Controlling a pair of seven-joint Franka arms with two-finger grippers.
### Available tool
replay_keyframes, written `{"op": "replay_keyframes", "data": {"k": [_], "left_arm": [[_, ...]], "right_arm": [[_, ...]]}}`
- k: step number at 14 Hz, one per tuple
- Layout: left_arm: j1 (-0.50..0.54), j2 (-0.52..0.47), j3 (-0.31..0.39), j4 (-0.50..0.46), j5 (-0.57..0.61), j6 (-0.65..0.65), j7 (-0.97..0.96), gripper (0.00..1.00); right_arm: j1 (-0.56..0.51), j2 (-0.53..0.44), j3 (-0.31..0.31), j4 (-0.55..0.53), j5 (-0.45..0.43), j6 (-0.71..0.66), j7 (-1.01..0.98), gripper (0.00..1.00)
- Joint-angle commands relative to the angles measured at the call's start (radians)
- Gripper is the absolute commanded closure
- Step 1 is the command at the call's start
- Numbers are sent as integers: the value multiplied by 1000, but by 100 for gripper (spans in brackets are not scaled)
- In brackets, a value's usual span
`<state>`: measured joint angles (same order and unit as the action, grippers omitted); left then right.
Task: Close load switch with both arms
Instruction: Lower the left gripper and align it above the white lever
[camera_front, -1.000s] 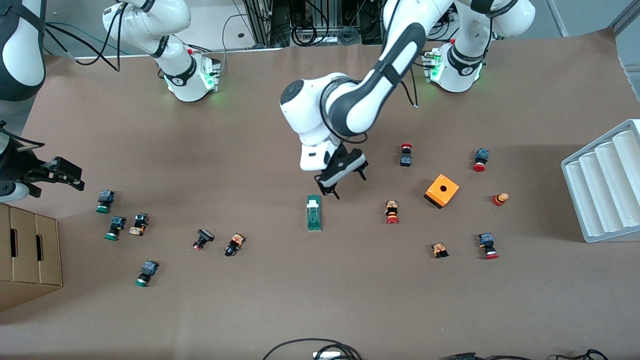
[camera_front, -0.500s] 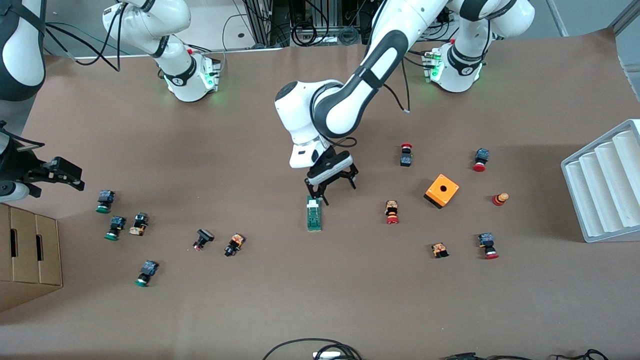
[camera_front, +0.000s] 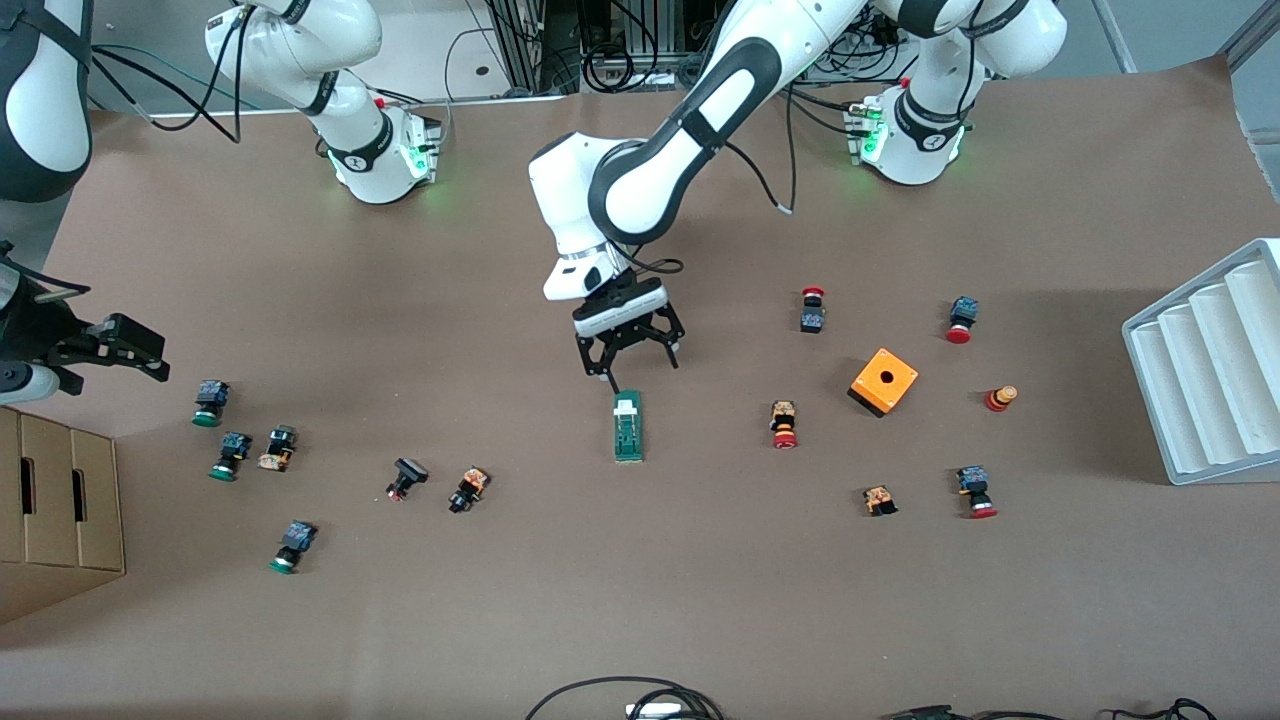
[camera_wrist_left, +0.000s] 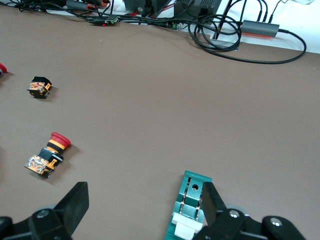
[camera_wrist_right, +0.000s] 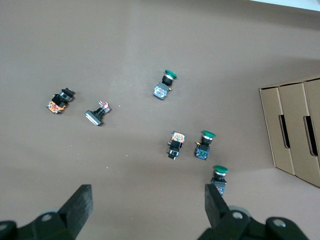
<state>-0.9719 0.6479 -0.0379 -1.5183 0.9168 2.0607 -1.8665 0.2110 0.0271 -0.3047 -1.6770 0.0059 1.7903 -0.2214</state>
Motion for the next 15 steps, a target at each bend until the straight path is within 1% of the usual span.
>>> {"op": "replay_keyframes", "data": {"k": [1, 5, 6, 8, 9, 11, 13, 15], "left_arm": [[-7, -19, 15, 3, 42, -5, -17, 0], [-7, -30, 4, 0, 103, 27, -92, 0], [-5, -30, -8, 0, 106, 39, -106, 0], [7, -36, -43, -3, 163, 39, -117, 0], [27, -45, -54, -6, 175, 41, -123, 0], [76, -54, -100, -7, 186, 44, -117, 0], [119, -56, -144, -8, 237, 65, -123, 0], [149, -54, -178, -10, 258, 79, -125, 0]], "right_arm": [[8, 4, -5, 16, -18, -5, -1, 0], [8, 5, -5, 16, -18, -5, -1, 0], [8, 5, -5, 16, -18, -5, -4, 0], [8, 5, -5, 16, -18, -3, -3, 0], [8, 5, -5, 16, -18, -5, -1, 0], [8, 5, -5, 16, -18, -3, -1, 0], [7, 5, -5, 16, -18, -3, -4, 0], [8, 5, -5, 16, -18, -3, -3, 0]]}}
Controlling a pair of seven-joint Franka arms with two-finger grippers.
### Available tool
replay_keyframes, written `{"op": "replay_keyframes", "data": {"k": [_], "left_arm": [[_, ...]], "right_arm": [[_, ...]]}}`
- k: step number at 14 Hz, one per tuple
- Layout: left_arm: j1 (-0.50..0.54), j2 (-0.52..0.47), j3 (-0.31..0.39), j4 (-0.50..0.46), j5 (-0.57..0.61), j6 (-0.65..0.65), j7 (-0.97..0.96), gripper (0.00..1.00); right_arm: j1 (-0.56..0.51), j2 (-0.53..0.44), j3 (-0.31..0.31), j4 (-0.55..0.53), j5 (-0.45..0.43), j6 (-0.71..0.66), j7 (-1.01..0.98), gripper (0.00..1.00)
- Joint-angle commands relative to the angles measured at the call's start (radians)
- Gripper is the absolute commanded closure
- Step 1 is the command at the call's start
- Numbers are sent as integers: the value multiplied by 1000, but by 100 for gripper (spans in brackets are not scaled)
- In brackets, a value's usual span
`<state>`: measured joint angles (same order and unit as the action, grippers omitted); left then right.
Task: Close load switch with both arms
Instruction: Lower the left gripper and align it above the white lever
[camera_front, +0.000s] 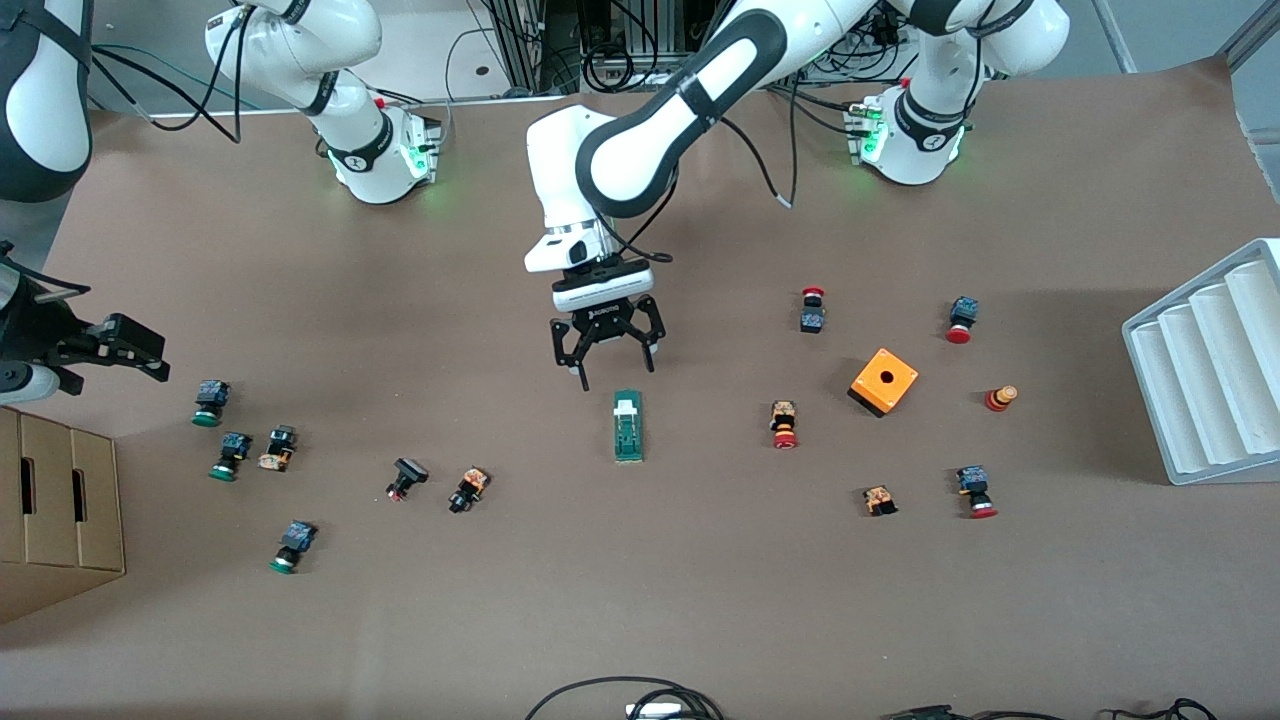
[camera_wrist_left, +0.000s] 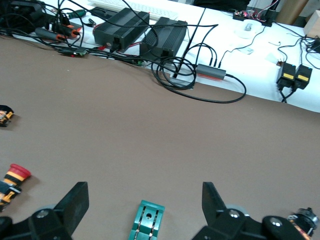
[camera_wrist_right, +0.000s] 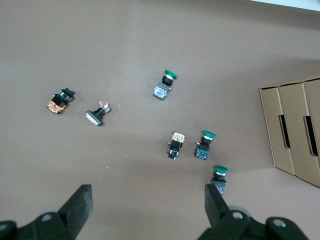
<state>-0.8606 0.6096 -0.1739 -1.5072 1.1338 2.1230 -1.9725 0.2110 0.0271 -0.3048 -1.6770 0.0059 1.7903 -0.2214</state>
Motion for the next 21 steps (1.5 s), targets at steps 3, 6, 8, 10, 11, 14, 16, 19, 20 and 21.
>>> {"op": "replay_keyframes", "data": {"k": [3, 6, 8, 10, 11, 14, 16, 19, 20, 21], "left_arm": [[74, -16, -102, -41, 131, 17, -81, 0], [74, -7, -122, -50, 196, 15, -170, 0], [46, 21, -118, -42, 228, 0, -203, 0], [34, 48, -119, -42, 296, -72, -222, 0], [25, 61, -119, -42, 317, -84, -251, 0], [23, 87, -121, -50, 372, -84, -354, 0], [9, 88, -121, -51, 374, -87, -397, 0], [9, 101, -122, -64, 414, -87, -396, 0], [9, 108, -122, -76, 440, -89, -397, 0], [9, 120, -122, -82, 458, -92, -399, 0]], "right_arm": [[8, 5, -5, 16, -18, -3, -1, 0], [7, 5, -5, 16, -18, -2, -3, 0], [8, 5, -5, 16, -18, -2, -1, 0], [8, 5, -5, 16, -18, 0, 0, 0], [8, 5, -5, 16, -18, 0, 1, 0], [7, 5, -5, 16, -18, 0, -1, 0], [7, 5, -5, 16, -18, 0, -1, 0], [7, 5, -5, 16, -18, -2, -1, 0], [7, 5, -5, 16, -18, -2, -1, 0], [7, 5, -5, 16, -18, -2, -1, 0]]}}
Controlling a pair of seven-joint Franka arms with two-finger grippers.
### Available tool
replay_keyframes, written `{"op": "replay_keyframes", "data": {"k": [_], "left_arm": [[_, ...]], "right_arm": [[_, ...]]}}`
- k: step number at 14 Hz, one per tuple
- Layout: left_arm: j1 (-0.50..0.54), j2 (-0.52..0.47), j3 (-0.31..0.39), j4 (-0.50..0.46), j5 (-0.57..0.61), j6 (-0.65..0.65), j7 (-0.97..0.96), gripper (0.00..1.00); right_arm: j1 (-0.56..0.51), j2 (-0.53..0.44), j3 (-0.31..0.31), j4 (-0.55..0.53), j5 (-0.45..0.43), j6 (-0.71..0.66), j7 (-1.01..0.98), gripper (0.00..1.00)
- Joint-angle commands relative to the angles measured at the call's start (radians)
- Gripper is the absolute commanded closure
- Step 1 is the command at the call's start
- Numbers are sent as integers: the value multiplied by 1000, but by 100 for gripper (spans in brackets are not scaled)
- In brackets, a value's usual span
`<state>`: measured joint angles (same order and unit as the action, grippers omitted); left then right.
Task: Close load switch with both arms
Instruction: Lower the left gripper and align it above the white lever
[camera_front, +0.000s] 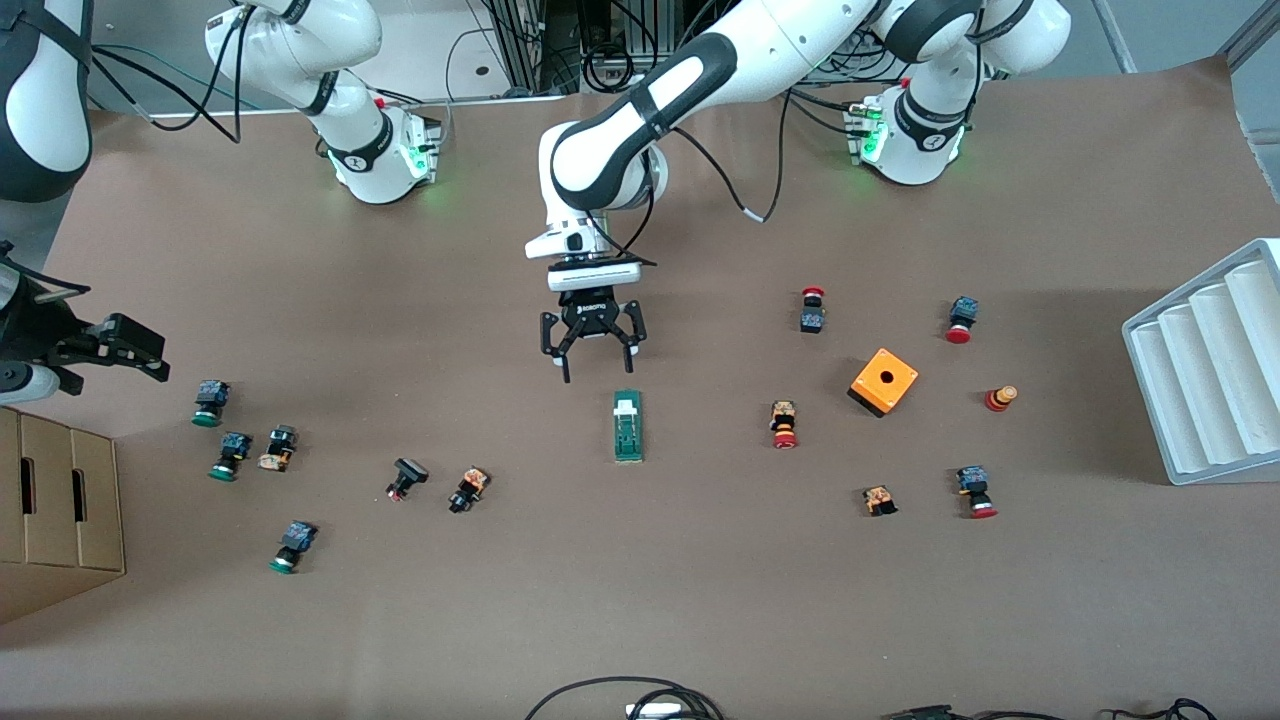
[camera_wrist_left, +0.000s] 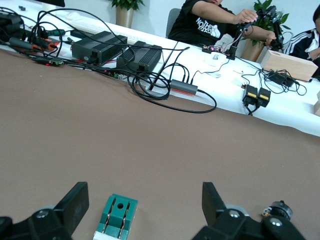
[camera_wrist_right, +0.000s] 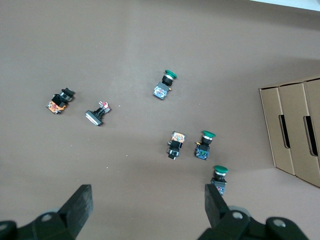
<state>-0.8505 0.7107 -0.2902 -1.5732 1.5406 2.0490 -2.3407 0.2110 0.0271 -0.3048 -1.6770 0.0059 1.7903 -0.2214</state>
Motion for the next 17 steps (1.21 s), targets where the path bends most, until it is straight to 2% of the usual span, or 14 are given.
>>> {"op": "replay_keyframes", "data": {"k": [1, 9, 17], "left_arm": [[-1, 33, -7, -19, 64, -38, -32, 0], [-16, 137, -12, -11, 171, -110, -110, 0], [-44, 199, -12, -4, 187, -174, -132, 0]], "right_arm": [[7, 5, -5, 16, -18, -2, -1, 0], [7, 5, -5, 16, -18, -2, 1, 0], [8, 5, -5, 16, -18, -5, 2, 0]]}}
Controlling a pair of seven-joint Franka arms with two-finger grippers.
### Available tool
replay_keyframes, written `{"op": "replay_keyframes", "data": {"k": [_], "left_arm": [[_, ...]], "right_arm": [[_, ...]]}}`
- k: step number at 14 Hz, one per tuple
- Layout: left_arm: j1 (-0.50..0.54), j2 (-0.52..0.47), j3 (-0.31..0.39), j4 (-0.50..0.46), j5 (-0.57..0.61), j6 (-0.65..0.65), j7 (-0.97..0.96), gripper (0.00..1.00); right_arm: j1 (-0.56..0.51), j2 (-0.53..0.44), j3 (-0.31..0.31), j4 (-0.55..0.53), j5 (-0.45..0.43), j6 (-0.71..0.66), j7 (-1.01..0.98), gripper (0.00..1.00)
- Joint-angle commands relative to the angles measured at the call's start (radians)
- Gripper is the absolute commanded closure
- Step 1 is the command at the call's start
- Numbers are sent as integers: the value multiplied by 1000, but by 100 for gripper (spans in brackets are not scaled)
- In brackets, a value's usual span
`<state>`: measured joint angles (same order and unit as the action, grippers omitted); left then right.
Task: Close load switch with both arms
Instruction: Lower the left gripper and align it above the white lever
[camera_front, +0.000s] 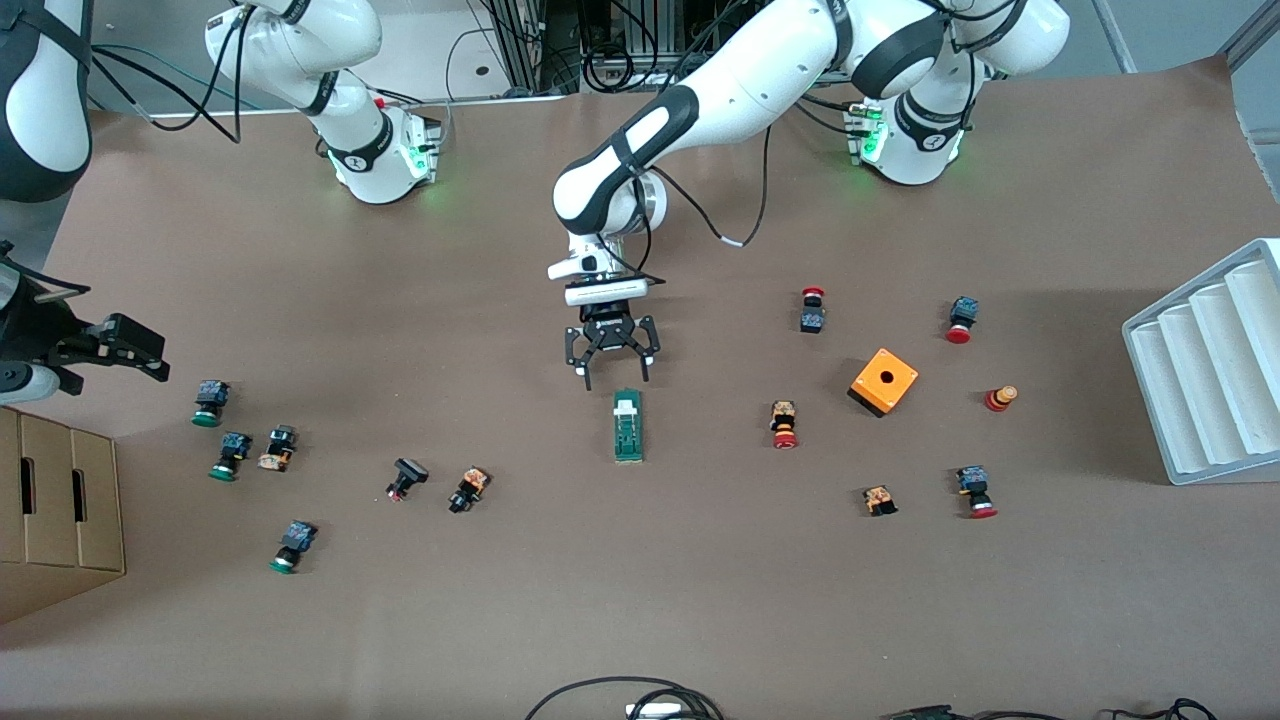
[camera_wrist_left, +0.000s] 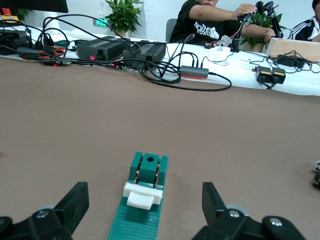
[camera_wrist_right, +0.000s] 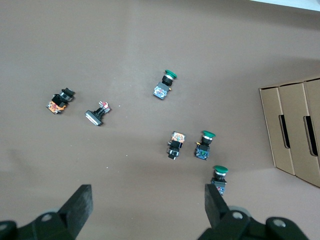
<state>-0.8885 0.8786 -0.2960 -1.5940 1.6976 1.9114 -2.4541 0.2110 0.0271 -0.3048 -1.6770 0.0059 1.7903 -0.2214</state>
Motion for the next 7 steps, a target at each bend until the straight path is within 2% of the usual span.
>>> {"op": "replay_keyframes", "data": {"k": [1, 5, 7], "left_arm": [[-9, 39, -6, 23, 31, -52, -19, 0], [-32, 59, -6, 35, 34, -104, -26, 0], [-35, 75, -8, 35, 88, -127, -72, 0]], "right_arm": [[7, 5, -5, 16, -18, -5, 2, 0], [8, 5, -5, 16, -18, -8, 5, 0], [8, 5, -5, 16, -20, -6, 5, 0]]}}
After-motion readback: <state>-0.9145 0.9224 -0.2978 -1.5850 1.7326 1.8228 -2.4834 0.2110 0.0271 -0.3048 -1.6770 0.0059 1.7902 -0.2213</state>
